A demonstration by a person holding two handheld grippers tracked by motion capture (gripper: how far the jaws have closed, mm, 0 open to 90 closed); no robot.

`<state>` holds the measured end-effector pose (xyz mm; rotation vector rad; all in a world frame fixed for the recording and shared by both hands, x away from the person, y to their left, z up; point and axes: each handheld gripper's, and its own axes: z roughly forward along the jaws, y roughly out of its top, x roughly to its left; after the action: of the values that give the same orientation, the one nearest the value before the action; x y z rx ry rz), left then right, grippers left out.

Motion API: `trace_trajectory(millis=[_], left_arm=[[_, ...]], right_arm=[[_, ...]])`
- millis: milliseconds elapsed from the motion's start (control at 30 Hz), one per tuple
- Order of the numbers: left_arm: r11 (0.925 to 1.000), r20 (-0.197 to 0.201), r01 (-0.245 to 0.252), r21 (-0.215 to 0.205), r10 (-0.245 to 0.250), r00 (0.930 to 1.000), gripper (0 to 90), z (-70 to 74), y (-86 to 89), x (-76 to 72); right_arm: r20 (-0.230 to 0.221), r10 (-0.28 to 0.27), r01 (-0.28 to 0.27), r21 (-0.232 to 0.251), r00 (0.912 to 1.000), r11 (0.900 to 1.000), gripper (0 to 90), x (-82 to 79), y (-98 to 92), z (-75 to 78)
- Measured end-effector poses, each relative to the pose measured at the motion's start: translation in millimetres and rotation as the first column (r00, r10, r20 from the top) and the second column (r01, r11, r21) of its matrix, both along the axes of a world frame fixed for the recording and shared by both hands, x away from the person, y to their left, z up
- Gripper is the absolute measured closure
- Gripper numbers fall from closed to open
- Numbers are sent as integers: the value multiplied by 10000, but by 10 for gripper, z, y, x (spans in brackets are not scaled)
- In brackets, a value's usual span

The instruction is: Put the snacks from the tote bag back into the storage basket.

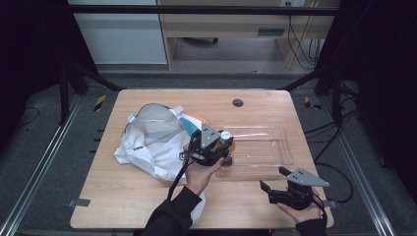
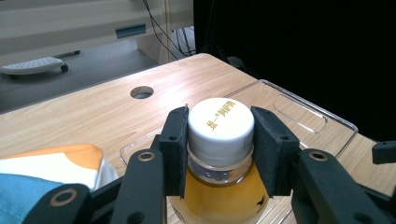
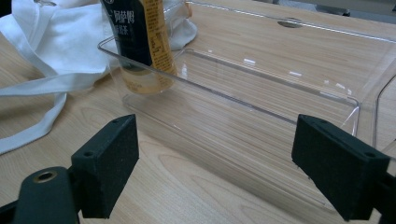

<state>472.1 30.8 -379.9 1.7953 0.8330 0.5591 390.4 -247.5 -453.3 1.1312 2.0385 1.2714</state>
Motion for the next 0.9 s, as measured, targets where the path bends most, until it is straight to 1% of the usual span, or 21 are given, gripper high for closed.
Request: trace_trajectory(millis=[533, 600, 700, 833, 900], left_arm=[[9998, -215, -54, 199, 58, 9998, 590, -142, -4, -15], [9999, -172, -48, 145, 51, 9998, 590, -153, -1, -24], [9998, -122, -24, 191, 27, 9999, 590, -155, -7, -36], [10000, 84, 58, 76, -59, 9999, 588, -189, -12, -55], [9999, 181, 90, 93, -92, 9998, 586, -201, -25, -68]], right_arm=[[-48, 9, -9, -1, 10000, 10000, 152, 0, 6, -3], [-76, -3, 3, 9, 10000, 10000, 152, -2, 8, -3], [-56, 13, -13, -6, 10000, 10000, 152, 1, 7, -5], [-47, 15, -15, -5, 10000, 10000, 152, -1, 8, -4], [-52, 6, -6, -21, 10000, 10000, 152, 0, 8, -5]])
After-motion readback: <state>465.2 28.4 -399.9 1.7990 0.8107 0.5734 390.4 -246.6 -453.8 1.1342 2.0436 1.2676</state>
